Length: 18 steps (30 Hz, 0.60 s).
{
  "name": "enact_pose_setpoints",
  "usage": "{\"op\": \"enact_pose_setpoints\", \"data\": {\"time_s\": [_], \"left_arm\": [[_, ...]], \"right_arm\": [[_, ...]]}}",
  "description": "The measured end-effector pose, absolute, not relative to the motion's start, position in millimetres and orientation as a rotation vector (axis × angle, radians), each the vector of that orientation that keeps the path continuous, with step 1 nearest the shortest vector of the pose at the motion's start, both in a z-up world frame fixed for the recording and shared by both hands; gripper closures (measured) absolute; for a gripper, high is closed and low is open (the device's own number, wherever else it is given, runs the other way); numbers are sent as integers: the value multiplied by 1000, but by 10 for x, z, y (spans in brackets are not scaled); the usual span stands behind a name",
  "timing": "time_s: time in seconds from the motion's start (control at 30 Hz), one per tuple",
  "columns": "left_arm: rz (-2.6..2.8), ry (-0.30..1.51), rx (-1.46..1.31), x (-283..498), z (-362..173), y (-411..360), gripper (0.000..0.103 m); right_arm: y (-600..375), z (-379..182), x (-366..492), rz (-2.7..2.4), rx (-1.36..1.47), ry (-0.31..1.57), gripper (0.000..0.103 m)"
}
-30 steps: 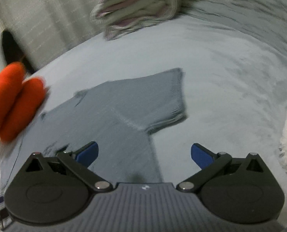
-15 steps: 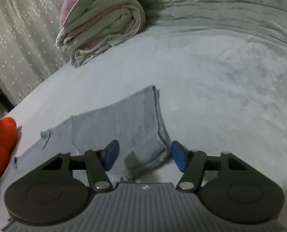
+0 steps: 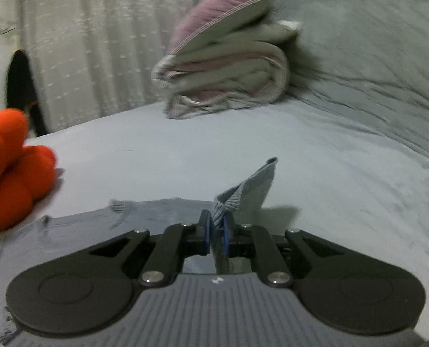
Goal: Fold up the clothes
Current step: 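Grasp the short sleeve edge with the right tool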
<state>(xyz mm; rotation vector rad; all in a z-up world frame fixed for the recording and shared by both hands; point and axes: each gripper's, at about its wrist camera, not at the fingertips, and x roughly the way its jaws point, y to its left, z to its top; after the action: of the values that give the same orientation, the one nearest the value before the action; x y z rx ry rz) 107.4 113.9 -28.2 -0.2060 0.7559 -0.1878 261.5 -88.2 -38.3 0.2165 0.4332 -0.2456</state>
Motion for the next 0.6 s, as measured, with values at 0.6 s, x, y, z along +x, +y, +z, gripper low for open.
{"op": "enact_pose_setpoints", "data": {"time_s": [0.6], "left_arm": [[-175,781,-207,1104,-316,1164,0]], "right_arm": [[-13,-679,2841,114,-61,587,92]]}}
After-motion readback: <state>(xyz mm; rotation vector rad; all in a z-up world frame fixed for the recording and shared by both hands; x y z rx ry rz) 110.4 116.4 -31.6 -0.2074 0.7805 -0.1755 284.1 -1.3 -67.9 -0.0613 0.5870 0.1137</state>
